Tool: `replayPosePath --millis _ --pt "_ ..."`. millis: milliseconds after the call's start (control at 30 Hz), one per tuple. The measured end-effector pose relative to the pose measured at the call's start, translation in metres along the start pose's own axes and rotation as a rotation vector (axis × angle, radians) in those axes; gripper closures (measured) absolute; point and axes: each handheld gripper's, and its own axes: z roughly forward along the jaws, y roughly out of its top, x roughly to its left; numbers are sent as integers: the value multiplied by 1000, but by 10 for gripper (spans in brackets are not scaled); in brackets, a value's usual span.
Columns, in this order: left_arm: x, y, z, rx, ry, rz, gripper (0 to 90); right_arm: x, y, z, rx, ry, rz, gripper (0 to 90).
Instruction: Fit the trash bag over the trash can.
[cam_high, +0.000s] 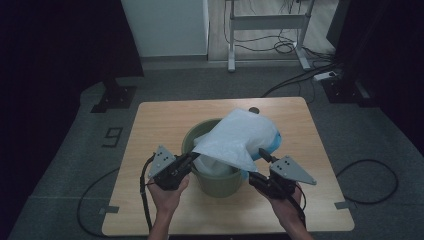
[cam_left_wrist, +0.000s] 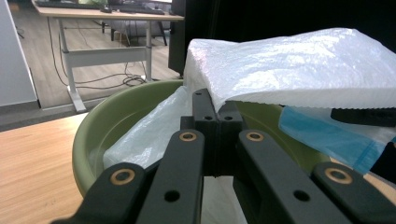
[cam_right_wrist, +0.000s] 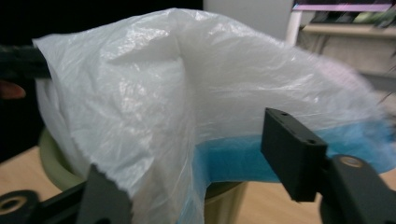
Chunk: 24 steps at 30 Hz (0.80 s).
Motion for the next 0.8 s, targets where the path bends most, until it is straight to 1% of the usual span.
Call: replayPosePath --millis 33,100,167,200,233,267,300,333,400,467,567,700,733,800 --pt "0 0 0 -3 0 -2 900 0 1 -1 4 -14 -12 457" --pt "0 1 -1 -2 0 0 900 -2 1 -1 11 -20 -9 485" --pt "0 2 -2 -3 -1 1 900 -4 1 0 18 -36 -17 501" --pt "0 2 -2 -3 -1 1 900 -4 1 0 18 -36 -17 501" --pt "0 2 -2 -7 -2 0 900 -7 2 1 21 -36 -24 599" --pt "0 4 -3 -14 -5 -4 900 -8 3 1 20 -42 -27 633" --pt "0 5 -3 -14 -18 -6 900 -9 4 1 20 -40 -28 700" --pt "-2 6 -3 -14 -21 1 900 -11 6 1 19 -28 -31 765" --pt "-4 6 -2 -11 -29 10 900 -15 14 2 0 -28 -41 837" --pt "-6 7 -2 -10 -38 16 899 -17 21 3 -21 -39 -41 855" --pt "-7 7 -2 -2 -54 21 899 -21 35 2 -79 -33 -20 854" --pt "-8 5 -1 20 -68 28 899 -20 51 2 -132 -6 -12 866" --pt "-8 4 -1 26 -73 31 899 -19 55 2 -144 8 -8 870" --pt "-8 2 -1 34 -96 36 892 -17 60 4 -155 23 -7 875"
